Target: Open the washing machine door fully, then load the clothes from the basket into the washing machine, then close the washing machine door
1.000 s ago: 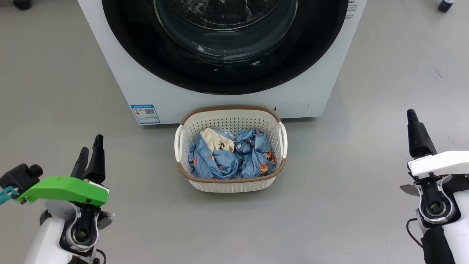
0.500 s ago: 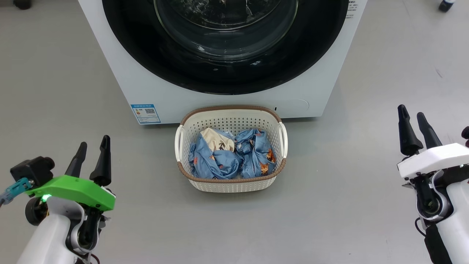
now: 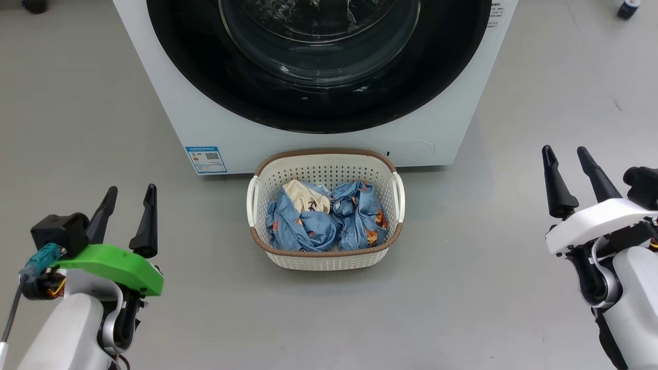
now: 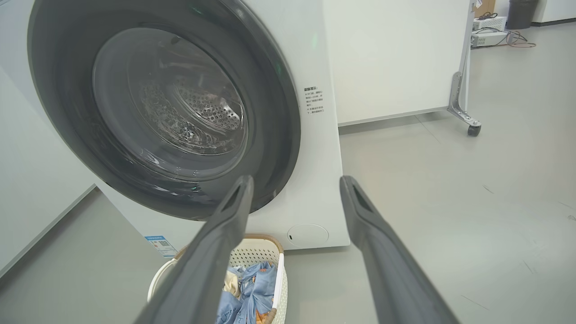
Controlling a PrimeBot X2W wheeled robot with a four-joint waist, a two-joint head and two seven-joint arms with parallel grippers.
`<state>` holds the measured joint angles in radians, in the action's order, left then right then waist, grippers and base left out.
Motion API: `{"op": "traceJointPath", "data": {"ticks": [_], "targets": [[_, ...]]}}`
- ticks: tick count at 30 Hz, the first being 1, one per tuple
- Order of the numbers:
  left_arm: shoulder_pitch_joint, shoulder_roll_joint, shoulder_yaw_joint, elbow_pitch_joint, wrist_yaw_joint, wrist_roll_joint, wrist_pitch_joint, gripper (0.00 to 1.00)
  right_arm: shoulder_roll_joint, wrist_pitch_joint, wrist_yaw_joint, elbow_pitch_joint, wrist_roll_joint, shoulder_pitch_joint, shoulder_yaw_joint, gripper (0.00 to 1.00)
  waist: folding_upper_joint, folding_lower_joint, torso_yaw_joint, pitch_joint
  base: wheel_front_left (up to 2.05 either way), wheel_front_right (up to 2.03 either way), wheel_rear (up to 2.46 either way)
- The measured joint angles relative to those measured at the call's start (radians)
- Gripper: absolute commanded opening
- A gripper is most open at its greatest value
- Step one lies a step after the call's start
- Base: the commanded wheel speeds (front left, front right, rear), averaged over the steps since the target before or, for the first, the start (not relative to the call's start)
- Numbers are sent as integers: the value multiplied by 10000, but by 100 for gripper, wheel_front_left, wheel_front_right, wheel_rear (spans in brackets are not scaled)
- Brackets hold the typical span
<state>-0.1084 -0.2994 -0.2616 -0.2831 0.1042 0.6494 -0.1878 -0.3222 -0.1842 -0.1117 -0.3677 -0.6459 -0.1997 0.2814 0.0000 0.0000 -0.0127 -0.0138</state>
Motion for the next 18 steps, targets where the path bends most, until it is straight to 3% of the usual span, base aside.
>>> {"op": "traceJointPath", "data": {"ticks": [11, 18], "targets": [[0, -54, -29, -150, -186, -1221, -416, 100, -205, -430, 100, -286, 1139, -253, 378, 100, 0, 0, -23, 29, 0, 0, 0], [0, -56, 59, -274, -360, -1737, -612, 100, -128, -650, 171, -374, 1225, -396, 203, 100, 0, 0, -40, 25, 0, 0, 0]]}}
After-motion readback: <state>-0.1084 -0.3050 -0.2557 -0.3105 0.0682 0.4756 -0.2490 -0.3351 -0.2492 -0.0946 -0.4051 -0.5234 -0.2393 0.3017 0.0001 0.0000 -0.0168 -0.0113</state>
